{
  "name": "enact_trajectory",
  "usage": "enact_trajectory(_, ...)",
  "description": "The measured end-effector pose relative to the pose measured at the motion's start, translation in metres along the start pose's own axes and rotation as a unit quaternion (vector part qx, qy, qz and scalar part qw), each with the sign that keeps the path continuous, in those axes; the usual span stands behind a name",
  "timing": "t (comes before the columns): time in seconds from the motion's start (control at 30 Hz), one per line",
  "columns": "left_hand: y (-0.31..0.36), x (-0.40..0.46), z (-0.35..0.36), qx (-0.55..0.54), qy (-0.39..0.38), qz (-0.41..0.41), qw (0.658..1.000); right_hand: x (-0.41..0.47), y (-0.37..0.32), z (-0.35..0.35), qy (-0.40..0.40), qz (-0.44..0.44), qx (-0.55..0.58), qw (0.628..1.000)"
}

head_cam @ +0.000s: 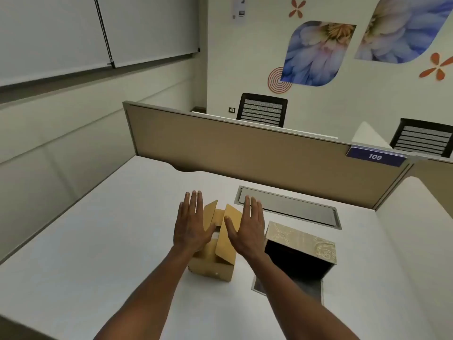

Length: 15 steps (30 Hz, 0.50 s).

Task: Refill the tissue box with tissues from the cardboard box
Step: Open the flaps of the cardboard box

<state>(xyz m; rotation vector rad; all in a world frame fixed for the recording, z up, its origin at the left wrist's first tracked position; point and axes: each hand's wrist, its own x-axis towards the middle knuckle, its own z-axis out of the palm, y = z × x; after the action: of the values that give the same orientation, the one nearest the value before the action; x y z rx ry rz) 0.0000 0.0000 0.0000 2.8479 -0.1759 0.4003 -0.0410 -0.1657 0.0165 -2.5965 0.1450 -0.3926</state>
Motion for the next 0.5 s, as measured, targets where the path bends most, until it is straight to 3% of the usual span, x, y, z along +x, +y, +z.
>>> enact_trajectory(0.27, -0.015, -0.001, 0.010, 0.008, -0.039, -0.016, 0.999, -0.014, -0.001, 0.035, -0.094, 0.123, 0.035, 0.987)
enact_trajectory(0.5, -0.037, 0.004, 0.007, -0.044, -0.021, 0.002, 0.999, -0.025, 0.005, 0.058, -0.133, 0.145, 0.049, 0.979)
